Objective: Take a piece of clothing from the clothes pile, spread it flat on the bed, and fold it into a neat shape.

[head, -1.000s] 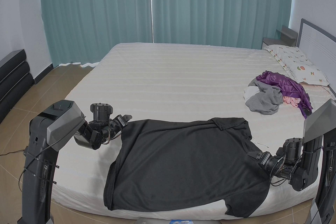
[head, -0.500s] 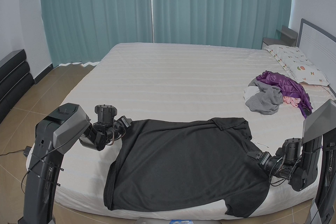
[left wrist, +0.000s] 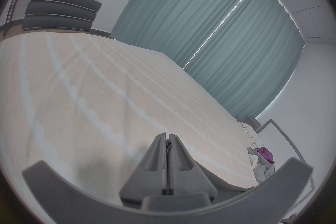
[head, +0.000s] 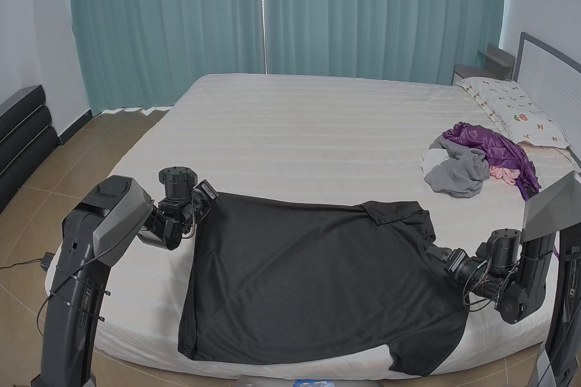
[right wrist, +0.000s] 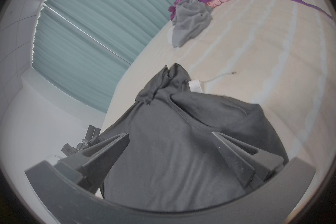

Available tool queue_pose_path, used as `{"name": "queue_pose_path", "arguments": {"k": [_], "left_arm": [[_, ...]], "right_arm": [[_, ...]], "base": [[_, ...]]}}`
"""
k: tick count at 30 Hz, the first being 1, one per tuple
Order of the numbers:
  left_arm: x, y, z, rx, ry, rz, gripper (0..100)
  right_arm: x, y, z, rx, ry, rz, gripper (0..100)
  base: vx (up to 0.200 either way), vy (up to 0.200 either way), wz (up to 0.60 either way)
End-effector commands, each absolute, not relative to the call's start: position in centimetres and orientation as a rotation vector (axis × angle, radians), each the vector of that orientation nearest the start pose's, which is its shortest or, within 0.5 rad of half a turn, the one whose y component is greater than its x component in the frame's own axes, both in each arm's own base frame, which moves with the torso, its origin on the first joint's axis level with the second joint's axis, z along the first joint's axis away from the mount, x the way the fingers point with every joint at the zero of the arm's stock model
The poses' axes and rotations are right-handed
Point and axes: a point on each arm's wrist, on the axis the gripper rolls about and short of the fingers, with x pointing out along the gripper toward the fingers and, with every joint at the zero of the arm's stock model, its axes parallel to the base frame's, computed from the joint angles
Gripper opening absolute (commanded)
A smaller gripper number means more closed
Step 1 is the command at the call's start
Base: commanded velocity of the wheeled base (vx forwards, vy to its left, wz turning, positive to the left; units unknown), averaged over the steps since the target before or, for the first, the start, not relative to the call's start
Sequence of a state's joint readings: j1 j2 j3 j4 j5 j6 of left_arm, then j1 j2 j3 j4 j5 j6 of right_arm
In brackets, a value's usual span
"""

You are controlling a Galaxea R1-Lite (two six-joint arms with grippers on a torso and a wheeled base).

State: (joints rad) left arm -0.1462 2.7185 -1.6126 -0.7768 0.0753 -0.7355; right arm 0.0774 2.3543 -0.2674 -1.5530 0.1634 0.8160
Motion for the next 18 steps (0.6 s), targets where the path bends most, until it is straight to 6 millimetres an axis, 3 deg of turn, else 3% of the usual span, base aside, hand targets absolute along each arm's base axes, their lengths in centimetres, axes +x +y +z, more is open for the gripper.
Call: {"name": "queue_pose_path", "arguments": {"k": [1,6,12,18], "left_arm": [[51.7,-7.7,-1.8,-0.67,0.306,0.032,0],[52.0,-7.7,-1.4,-0.615,0.311,0.029,0],[53.1,-7.0,0.5,-0.621,0.237,0.024,0],[53.6,-5.9,2.0,-0.607,0.188,0.028,0]], "right_arm": [[29.8,2.9,-2.8,0.797,0.527,0.004,100],[32.3,3.1,-3.8,0.714,0.478,-0.003,100],[37.6,3.3,-3.3,0.59,0.405,-0.045,100],[40.2,4.0,-4.4,0.563,0.449,-0.05,100]], "base": [[0.0,0.0,0.0],[0.0,0.0,0.0],[0.0,0.0,0.0],[0.0,0.0,0.0]]}}
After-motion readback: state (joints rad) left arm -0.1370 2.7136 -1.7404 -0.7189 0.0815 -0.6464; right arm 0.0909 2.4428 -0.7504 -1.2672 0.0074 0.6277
